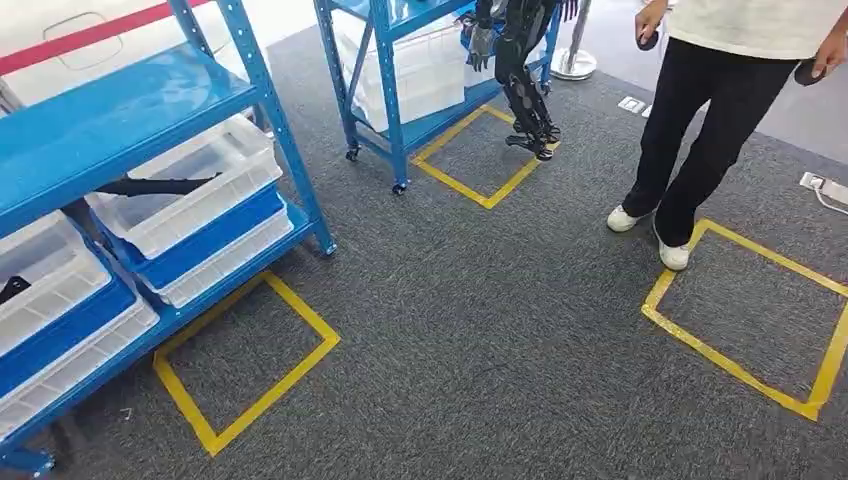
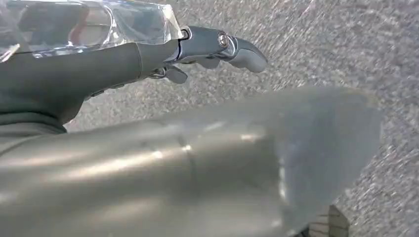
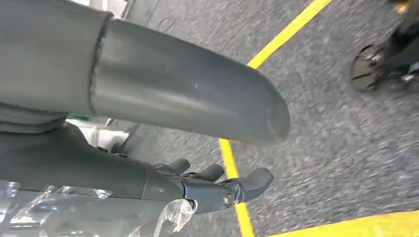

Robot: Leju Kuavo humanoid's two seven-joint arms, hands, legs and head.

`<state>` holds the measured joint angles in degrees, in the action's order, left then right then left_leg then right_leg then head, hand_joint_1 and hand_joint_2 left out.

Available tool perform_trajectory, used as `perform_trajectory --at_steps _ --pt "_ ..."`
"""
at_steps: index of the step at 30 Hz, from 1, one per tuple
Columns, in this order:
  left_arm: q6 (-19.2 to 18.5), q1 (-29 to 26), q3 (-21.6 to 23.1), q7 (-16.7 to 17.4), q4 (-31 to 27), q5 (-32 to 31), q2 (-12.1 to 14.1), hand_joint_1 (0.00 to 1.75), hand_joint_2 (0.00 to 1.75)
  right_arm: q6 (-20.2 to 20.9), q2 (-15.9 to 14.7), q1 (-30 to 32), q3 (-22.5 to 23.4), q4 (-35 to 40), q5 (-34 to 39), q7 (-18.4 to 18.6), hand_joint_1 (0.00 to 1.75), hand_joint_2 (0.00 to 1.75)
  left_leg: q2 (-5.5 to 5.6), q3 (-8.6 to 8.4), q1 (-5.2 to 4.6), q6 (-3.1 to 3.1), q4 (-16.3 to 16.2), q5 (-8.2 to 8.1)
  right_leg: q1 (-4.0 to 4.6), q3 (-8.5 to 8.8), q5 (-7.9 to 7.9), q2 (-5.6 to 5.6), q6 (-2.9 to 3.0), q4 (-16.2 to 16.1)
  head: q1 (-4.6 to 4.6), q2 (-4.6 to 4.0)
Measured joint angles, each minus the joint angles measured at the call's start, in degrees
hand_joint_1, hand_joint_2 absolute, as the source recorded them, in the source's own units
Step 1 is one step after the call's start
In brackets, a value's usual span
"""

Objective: Take the parts from the cabinet and place them on the table.

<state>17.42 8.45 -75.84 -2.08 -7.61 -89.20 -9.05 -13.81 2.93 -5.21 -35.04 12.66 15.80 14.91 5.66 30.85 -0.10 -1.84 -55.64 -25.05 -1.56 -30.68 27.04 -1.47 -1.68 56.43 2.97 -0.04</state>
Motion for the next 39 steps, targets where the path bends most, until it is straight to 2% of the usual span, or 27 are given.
perform_trajectory --at_steps 1,2,4,5,6,8,9,10,14,15,16,17,19,20,21,23,24,25,27,29,30,31,32,35,36,37,39 --pt "0.0 0.11 0.0 -0.02 0.02 0.0 -0.07 0.0 0.0 0.0 -0.13 0.16 0.02 0.0 0.02 0.04 0.0 0.0 -3.02 1.5 -0.14 0.45 -3.05 -1.85 0.05 0.1 0.13 0.71 0.37 -0.01 0.24 -0.02" --pt "0.0 0.27 0.0 -0.04 0.02 0.0 -0.07 0.0 0.0 0.0 -0.13 0.4 0.02 0.0 0.04 0.07 0.0 0.0 -4.06 3.49 0.0 0.75 -7.0 -3.83 0.22 0.1 0.23 1.39 0.54 -0.01 0.22 0.0" --pt "0.0 0.29 0.02 -0.09 0.02 0.04 -0.07 0.0 0.0 0.02 -0.17 0.57 0.0 0.0 0.02 0.09 0.0 0.0 -4.85 8.5 0.17 1.05 -16.74 -7.66 0.46 0.1 0.5 2.83 0.82 0.0 0.24 0.0" --pt "0.0 0.14 0.02 -0.07 0.02 0.07 -0.07 0.0 0.0 0.02 -0.17 0.57 0.0 0.0 0.0 0.09 0.0 0.0 -4.9 9.9 0.17 1.04 -19.21 -7.98 0.54 0.16 0.6 3.45 0.87 0.0 0.22 0.0" --pt "0.0 0.02 0.0 -0.07 0.02 0.2 -0.07 0.0 0.0 0.02 -0.17 0.51 0.0 0.0 -0.02 0.09 0.0 0.0 -4.93 9.87 0.16 0.9 -18.61 -6.93 0.61 0.29 0.75 3.99 0.89 0.0 0.22 0.0" --pt "0.0 0.01 0.0 -0.07 0.02 0.2 -0.07 0.0 0.0 0.02 -0.15 0.33 0.0 0.0 -0.02 0.09 0.0 0.0 -5.55 5.55 -0.14 0.06 -9.61 -2.04 0.81 0.95 1.16 5.21 0.84 -0.01 0.24 0.0" --pt "0.02 0.1 0.0 -0.07 0.02 0.2 -0.07 0.0 0.0 0.02 -0.13 0.32 0.0 0.0 -0.02 0.09 0.0 0.0 -7.33 2.44 -0.7 -0.79 -3.63 0.52 0.84 1.44 1.41 5.85 0.81 -0.07 0.22 0.0" --pt "0.02 0.26 0.0 -0.07 0.02 0.2 -0.04 0.0 0.0 0.02 -0.02 0.4 -0.02 0.0 -0.04 0.09 0.0 0.0 -10.9 0.8 -1.59 -1.74 0.16 1.03 0.83 1.59 1.61 6.38 0.74 -0.13 0.24 0.0" --pt "0.04 0.23 -0.02 0.0 0.04 0.2 -0.07 0.0 0.0 0.04 0.09 -0.31 -0.07 0.0 -0.07 0.28 0.0 0.0 -8.84 0.82 -2.06 -1.94 0.73 0.72 0.95 2.65 2.17 8.61 -0.3 -0.6 0.24 0.0" --pt "0.07 0.15 -0.02 0.13 0.04 0.2 -0.07 0.0 0.0 0.04 0.07 -0.24 -0.09 0.0 -0.04 0.39 0.0 0.0 -8.09 -0.14 -0.97 -1.98 1.76 1.57 0.96 2.84 2.63 7.81 -0.82 -0.27 0.26 0.0" --pt "0.07 0.16 -0.02 0.18 0.04 0.17 -0.07 0.0 0.0 0.07 0.07 -0.21 -0.09 0.0 -0.07 0.44 0.0 0.0 -7.36 -0.41 -1.06 -1.96 2.11 1.65 0.84 2.48 3.32 4.74 -1.02 1.14 0.2 -0.04" --pt "0.07 0.41 -0.07 0.15 0.04 0.15 -0.07 0.0 0.0 0.07 0.07 -0.03 -0.11 0.0 -0.04 0.44 0.0 0.0 -6.84 -0.37 -0.91 -2.34 2.05 1.69 0.77 0.78 5.26 2.78 -1.08 4.48 0.17 0.0" --pt "0.07 0.55 -0.24 0.15 0.04 0.02 -0.11 0.0 0.0 0.07 -0.02 0.28 -0.13 -0.02 -0.02 0.55 0.0 0.0 -5.23 -0.38 -0.77 -2.4 2.04 1.63 0.72 -4.46 9.27 1.76 -1.49 14.16 0.13 0.0" --pt "0.04 0.44 -0.39 0.15 0.07 0.02 -0.17 0.0 0.0 0.07 -0.06 0.29 -0.15 -0.02 0.02 0.59 0.0 0.0 -4.39 -0.44 -0.76 -2.41 2.01 1.6 0.7 -6.54 9.79 1.77 -1.7 17.41 0.13 0.0" --pt "0.04 0.28 -0.48 0.15 0.09 0.02 -0.17 0.0 0.0 0.07 -0.09 0.28 -0.15 -0.02 0.04 0.59 0.0 0.0 -3.64 -0.53 -0.67 -2.33 1.98 1.55 0.68 -7.16 8.85 1.77 -1.81 17.52 0.15 0.0" --pt "0.04 0.17 -0.59 0.15 0.11 0.04 -0.17 0.0 0.0 0.07 -0.17 0.28 -0.17 -0.02 0.04 0.59 0.0 0.0 -1.86 -0.88 -0.28 -1.93 1.79 1.29 0.41 -4.53 3.6 1.49 -2.11 10.37 0.15 0.0" --pt "0.04 0.2 -0.7 0.15 0.11 0.04 -0.17 0.0 0.0 0.07 -0.2 0.32 -0.17 -0.02 0.07 0.57 0.0 0.0 -0.99 -1.01 -0.05 -1.51 1.44 1.0 0.02 -2.08 0.55 0.27 -2.48 4.77 0.13 0.0" --pt "0.04 0.24 -0.85 0.13 0.11 0.04 -0.15 0.0 0.0 0.07 -0.2 0.64 -0.2 -0.02 0.07 0.57 0.0 0.0 -0.35 -0.72 -0.01 -0.95 0.93 0.63 -0.59 -0.55 -0.36 -2.42 -2.87 0.83 0.11 0.0" --pt "0.07 0.3 -0.92 0.09 0.11 0.02 -0.11 0.0 0.0 0.09 -0.17 0.41 -0.28 -0.02 0.15 0.5 0.0 0.0 0.5 -0.26 -0.27 -0.39 0.49 0.17 -0.21 -0.53 0.03 -1.89 -1.32 0.6 0.18 0.0" --pt "0.07 0.07 -0.98 0.09 0.11 0.02 -0.11 0.0 0.0 0.09 -0.22 0.07 -0.35 -0.02 0.33 0.48 0.0 0.0 1.23 -0.16 0.02 -0.18 0.65 0.28 0.19 -0.43 0.11 -0.94 -0.52 0.62 0.22 0.0" --pt "0.09 -0.02 -1.03 0.09 0.11 0.02 -0.04 0.0 0.0 0.09 -0.11 -0.02 -0.42 -0.02 0.39 0.39 0.0 0.0 1.72 -0.12 0.26 0.02 0.27 0.1 -0.23 -0.32 -0.07 -0.08 0.04 0.41 0.17 0.0" --pt "0.09 -0.08 -1.03 0.09 0.13 0.02 -0.13 0.0 0.0 0.2 -0.2 0.04 -0.44 -0.02 0.46 0.39 0.0 0.0 -1.09 0.41 0.0 0.26 -1.2 -0.89 -0.07 -0.14 0.02 0.33 0.27 0.35 0.31 -0.02" --pt "0.09 0.07 -1.03 0.09 0.13 0.02 -0.13 0.0 0.0 0.2 -0.22 0.22 -0.44 -0.02 0.5 0.42 0.0 0.0 -2.98 2.08 0.04 0.59 -4.54 -2.72 0.03 -0.11 0.14 0.96 0.56 0.36 0.33 0.0" --pt "0.09 0.28 -1.14 0.09 0.13 0.0 -0.13 0.0 0.0 0.24 -0.22 0.52 -0.59 -0.02 0.48 0.39 0.0 0.0 -4.79 9.05 0.28 1.11 -17.81 -7.94 0.34 -0.07 0.5 3.02 0.91 0.4 0.35 0.0" --pt "0.09 0.11 -1.14 0.11 0.13 0.0 -0.13 0.0 0.0 0.24 -0.22 0.5 -0.59 -0.02 0.48 0.39 0.0 0.0 -4.89 9.95 0.28 1.08 -19.08 -7.64 0.39 0.03 0.63 3.61 0.91 0.4 0.33 0.0" --pt "0.09 -0.01 -1.16 0.18 0.13 0.0 -0.13 0.0 0.0 0.24 -0.22 0.44 -0.61 -0.02 0.48 0.39 0.0 0.0 -4.98 9.22 0.25 0.84 -17.14 -6.04 0.45 0.24 0.81 4.2 0.89 0.39 0.33 0.0" --pt "0.09 0.03 -1.18 0.18 0.13 -0.02 -0.13 0.0 0.0 0.24 -0.17 0.3 -0.68 -0.02 0.48 0.39 0.0 0.0 -6.13 4.29 -0.15 -0.12 -7.07 -0.84 0.64 1.0 1.24 5.43 0.82 0.34 0.35 0.0"
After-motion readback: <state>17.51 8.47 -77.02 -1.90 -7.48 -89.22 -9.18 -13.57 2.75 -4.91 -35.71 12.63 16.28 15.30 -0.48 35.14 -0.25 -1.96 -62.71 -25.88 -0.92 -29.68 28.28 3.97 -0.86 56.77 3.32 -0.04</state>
